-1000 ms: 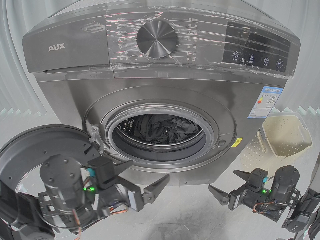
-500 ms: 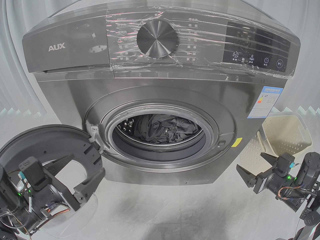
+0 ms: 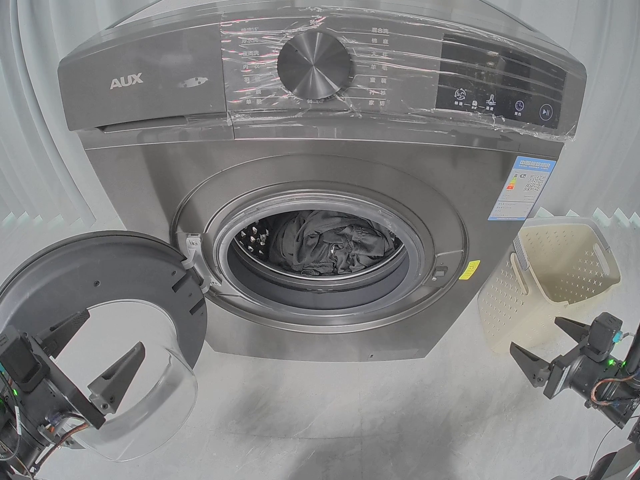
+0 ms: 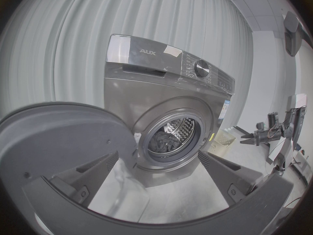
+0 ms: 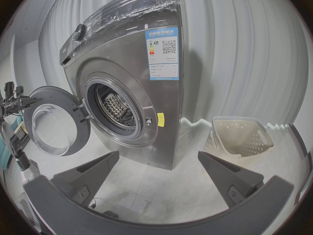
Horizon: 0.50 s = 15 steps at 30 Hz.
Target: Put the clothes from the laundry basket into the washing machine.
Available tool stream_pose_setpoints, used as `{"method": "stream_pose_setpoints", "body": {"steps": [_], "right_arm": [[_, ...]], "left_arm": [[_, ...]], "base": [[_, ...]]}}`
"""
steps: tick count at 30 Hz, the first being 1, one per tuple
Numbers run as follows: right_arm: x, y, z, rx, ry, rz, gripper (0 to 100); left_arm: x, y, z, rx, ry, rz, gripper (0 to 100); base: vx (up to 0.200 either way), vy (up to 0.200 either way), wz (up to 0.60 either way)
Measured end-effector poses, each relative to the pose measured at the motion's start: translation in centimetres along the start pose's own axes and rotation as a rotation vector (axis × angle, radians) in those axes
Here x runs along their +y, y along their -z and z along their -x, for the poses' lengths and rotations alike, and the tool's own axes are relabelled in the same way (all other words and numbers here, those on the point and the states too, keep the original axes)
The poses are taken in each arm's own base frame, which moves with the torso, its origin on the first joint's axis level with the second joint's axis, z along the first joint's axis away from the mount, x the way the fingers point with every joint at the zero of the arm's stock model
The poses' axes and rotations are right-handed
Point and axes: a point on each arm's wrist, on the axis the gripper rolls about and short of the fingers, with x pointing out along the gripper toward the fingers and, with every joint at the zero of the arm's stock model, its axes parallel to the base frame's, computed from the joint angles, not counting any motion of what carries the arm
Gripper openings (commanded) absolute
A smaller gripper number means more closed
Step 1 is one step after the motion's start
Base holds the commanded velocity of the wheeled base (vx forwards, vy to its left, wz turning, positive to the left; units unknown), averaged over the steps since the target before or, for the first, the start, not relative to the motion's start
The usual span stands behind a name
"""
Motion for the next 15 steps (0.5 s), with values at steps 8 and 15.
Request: {"method": "stream_pose_setpoints", "body": {"steps": [8,15], "right_arm": [[-1.0,0.2,3.6,-0.025,0.054,-0.011,100],[-2.3,1.0,6.6,-0.045,0.165,-0.014,100]], "left_arm": [[1.1,0.6,2.8,-0.011,-0.065,-0.034,100],[2.0,2.2,5.3,-0.033,-0.146,-0.039,100]], "base": [[-0.125,0.0,0.0],[-0.029,0.0,0.0]]}}
